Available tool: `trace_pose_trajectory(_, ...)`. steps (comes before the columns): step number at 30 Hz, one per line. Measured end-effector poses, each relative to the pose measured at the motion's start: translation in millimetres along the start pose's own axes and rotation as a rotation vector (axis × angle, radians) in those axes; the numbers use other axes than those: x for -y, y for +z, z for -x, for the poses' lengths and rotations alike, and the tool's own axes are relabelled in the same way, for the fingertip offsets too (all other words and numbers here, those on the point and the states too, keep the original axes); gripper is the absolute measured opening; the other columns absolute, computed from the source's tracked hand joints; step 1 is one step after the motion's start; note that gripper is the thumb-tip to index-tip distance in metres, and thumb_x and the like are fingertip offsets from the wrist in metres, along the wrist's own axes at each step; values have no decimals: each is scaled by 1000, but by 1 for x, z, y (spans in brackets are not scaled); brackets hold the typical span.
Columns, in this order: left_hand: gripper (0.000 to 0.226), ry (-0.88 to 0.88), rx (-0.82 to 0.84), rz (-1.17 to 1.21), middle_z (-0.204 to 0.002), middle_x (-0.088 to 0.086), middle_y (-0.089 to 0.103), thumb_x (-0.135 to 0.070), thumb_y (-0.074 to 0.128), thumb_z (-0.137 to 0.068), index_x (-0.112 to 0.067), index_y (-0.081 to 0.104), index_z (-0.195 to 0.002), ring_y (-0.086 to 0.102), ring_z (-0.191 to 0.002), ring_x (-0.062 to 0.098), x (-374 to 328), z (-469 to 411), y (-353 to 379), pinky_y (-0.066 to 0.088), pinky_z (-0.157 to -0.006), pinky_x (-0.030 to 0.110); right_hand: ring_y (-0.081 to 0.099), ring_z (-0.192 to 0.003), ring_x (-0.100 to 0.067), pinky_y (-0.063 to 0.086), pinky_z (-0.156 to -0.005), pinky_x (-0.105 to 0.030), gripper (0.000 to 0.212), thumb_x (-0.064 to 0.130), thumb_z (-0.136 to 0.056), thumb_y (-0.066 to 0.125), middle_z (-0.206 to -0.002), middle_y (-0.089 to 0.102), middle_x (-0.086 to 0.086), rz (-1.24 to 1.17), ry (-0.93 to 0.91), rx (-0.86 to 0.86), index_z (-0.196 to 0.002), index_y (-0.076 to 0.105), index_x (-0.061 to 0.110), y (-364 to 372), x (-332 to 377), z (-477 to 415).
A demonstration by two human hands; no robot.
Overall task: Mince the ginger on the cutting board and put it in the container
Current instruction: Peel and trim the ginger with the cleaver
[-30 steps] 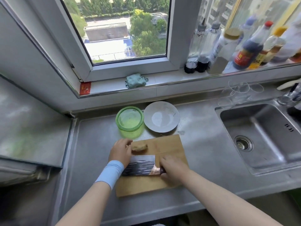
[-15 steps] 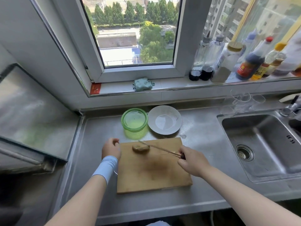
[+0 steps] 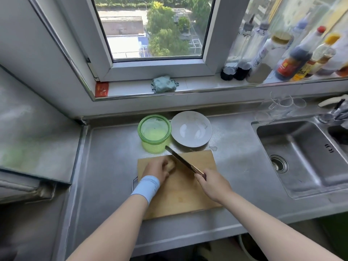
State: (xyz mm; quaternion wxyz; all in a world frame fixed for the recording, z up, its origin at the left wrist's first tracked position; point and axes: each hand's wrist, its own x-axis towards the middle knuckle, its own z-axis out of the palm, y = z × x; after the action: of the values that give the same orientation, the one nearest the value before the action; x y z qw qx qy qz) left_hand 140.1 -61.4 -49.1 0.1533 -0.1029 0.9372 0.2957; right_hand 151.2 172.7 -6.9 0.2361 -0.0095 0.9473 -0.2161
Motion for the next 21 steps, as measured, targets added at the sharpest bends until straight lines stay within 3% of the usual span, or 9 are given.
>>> trace_pose_trajectory(3,37,-57,19,100,-109,-3,61,-22,76,-76,-21,63,-111,59,-101,20,2,24,15,41,-80,24,48,-77,-22,34,-63,-34,32,47,-100,47,-80,50,9,-7,-35,18,-76,42,28,6,5,3)
trace_pose_trajectory(6,42,-96,-35,200,-102,-7,55,-21,77,-72,-21,61,-111,58,-102,18,4,49,29,37,-78,20,49,-79,-20,34,-65,-33,26,46,-101,48,-86,58,5,-6,-72,8,-86,53,25,7,11,4)
trace_pose_trajectory(9,60,-94,-129,325,-107,-8,53,-16,80,-71,-19,55,-125,56,-104,16,0,62,38,38,-87,18,53,-81,-21,34,-66,-34,31,51,-99,47,-80,54,8,29,-115,14,-78,45,29,7,17,4)
trace_pose_trajectory(12,55,-63,-231,365,-114,-5,54,-22,80,-76,-17,56,-125,56,-104,15,-5,65,39,42,-95,24,58,-85,-24,34,-66,-35,33,56,-98,45,-76,50,11,59,-132,30,-79,42,30,11,20,3)
trace_pose_trajectory(15,49,6,-236,302,-107,-7,53,-19,82,-72,-19,59,-115,56,-99,14,-3,65,40,44,-93,25,64,-96,-24,43,-73,-36,32,62,-95,46,-90,66,9,5,-124,40,-106,50,32,13,17,-2)
trace_pose_trajectory(18,40,30,-217,250,-99,-8,51,-9,81,-72,-20,62,-105,57,-92,16,-2,67,44,49,-88,28,62,-111,-25,45,-84,-34,41,56,-99,44,-116,70,4,9,-170,76,-137,46,40,12,13,-5)
trace_pose_trajectory(21,32,6,-256,257,-91,-10,51,-4,81,-71,-16,65,-96,58,-83,16,-3,68,48,46,-80,19,60,-110,-27,47,-84,-35,31,39,-100,44,-116,68,0,-22,-239,111,-129,56,37,10,17,-9)
